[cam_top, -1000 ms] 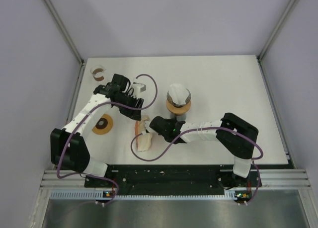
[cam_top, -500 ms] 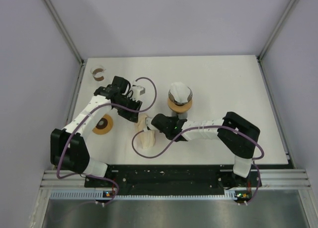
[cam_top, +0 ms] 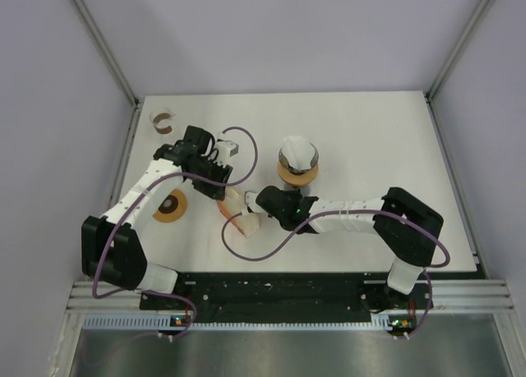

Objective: Place the coffee filter in the dripper

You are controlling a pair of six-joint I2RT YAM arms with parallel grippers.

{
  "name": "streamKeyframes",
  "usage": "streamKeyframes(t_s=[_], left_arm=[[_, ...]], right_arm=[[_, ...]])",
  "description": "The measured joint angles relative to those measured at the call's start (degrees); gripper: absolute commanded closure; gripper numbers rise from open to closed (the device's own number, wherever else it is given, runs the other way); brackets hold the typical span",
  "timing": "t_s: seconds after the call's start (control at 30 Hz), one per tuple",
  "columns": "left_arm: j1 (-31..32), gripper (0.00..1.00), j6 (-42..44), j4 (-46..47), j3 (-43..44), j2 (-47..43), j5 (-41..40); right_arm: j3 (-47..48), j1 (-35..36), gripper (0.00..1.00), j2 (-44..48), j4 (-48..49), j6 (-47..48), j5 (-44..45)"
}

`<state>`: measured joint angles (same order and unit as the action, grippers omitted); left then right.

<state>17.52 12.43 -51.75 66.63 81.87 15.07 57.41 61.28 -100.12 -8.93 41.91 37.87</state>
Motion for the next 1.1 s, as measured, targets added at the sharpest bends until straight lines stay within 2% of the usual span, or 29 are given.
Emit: streamKeyframes(t_s=[0.37,0.67,1.1], left_arm=[[0.0,0.76,1.9,0.1,-0.2,-1.2,0.0],[0.0,0.92,5.6,-3.7,-0.9,-3.1,-0.3],[0.0,0.96,8.4,-5.5,-1.9,-4.7,-2.6]], right_arm=[[-0.1,-0.4,1.0,0.8,0.5,-0.1,-2.1],[-0.1,-1.7,1.0,-1.7,0.9,-0.2,-3.1],[-0.4,-4.5,1.0,-1.8,2.3,-1.2,-3.1]])
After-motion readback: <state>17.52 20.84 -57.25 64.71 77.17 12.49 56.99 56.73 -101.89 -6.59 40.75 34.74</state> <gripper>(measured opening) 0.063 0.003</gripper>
